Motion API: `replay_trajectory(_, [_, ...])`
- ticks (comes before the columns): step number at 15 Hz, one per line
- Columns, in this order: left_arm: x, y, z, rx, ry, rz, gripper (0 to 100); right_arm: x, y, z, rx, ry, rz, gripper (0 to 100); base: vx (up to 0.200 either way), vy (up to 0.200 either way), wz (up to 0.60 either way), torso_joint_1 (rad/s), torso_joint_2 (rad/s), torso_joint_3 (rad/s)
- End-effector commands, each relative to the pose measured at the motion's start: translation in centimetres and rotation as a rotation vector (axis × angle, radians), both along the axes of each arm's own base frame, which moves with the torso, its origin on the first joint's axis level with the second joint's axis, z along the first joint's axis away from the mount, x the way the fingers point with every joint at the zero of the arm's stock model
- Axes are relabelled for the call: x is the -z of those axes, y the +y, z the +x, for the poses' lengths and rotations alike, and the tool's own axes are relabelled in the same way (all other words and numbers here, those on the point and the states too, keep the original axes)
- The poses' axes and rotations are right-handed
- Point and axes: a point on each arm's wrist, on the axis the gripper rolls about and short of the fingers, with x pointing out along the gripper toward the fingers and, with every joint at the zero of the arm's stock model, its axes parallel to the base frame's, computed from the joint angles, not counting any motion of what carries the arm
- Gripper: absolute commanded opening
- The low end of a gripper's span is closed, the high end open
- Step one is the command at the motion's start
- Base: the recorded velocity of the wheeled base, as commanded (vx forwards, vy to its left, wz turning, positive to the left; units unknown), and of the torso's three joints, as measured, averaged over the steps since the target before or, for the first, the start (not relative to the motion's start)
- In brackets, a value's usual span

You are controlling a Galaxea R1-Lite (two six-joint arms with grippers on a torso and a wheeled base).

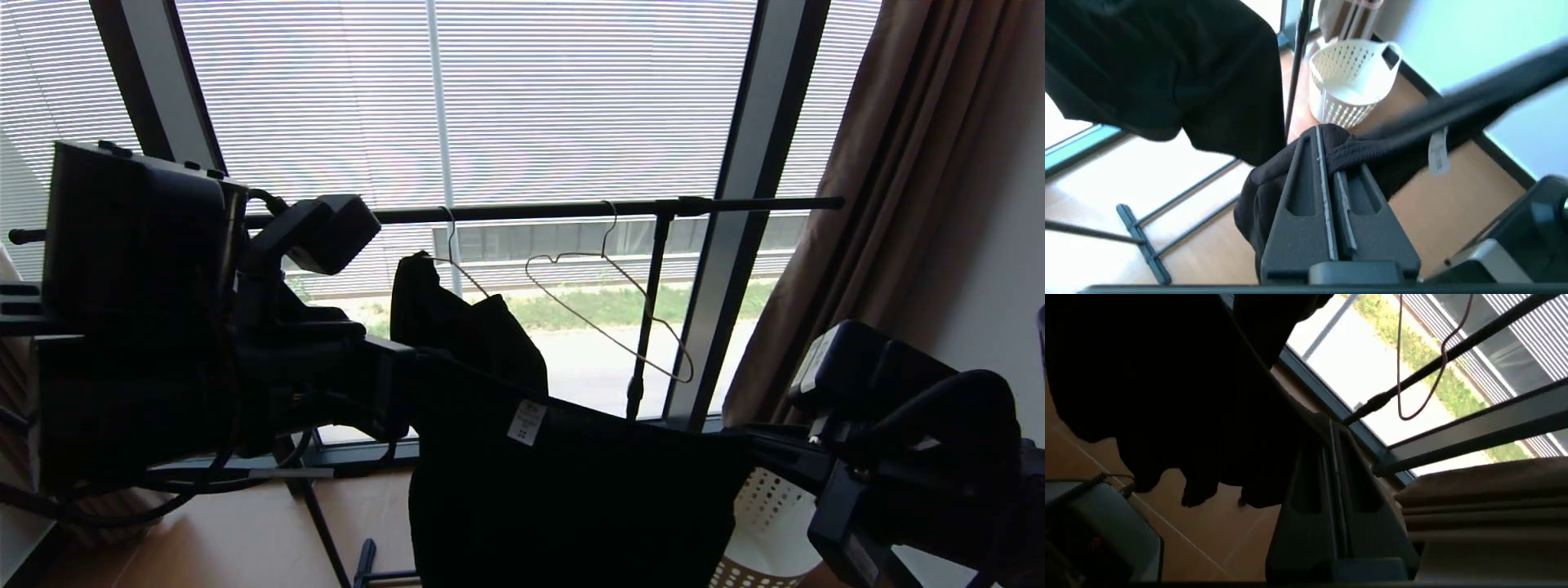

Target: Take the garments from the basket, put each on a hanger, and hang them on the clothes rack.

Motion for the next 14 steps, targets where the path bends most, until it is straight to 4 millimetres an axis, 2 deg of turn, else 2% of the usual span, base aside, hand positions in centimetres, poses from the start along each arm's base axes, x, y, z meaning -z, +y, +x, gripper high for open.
replay_trajectory(1, [-1.8,-1.5,2.9,0.015,0.003,-0.012,0,-0.9,0.2,-1.6,-0.08,-0.023,0.027,0,0.0,0.0,0.0,0.0,0.0,0.0])
replay_trajectory(5, [-5.1,-4.1,5.1,0.079,-0.02,-0.01,0,-0.2,3.9,-2.8,-0.219,0.027,0.022,0,0.0,0.0,0.0,0.0,0.0,0.0])
replay_trajectory(6, [-6.0,-5.0,5.7,0.09,-0.026,-0.01,0,0.0,5.4,-3.1,-0.24,0.071,0.064,0,0.0,0.0,0.0,0.0,0.0,0.0])
replay_trajectory(8, [-6.9,-6.3,6.3,0.112,-0.037,-0.018,0,-0.8,6.5,-3.1,-0.31,0.126,0.226,0,0.0,0.0,0.0,0.0,0.0,0.0])
replay_trajectory(11, [-6.9,-8.3,6.8,0.151,-0.041,-0.022,0,-0.7,8.1,-2.5,-0.263,0.229,0.436,0,0.0,0.0,0.0,0.0,0.0,0.0])
replay_trajectory(14, [-6.7,-9.1,7.5,0.158,-0.048,-0.021,0,-0.5,9.7,-1.8,-0.245,0.283,0.559,0,0.0,0.0,0.0,0.0,0.0,0.0])
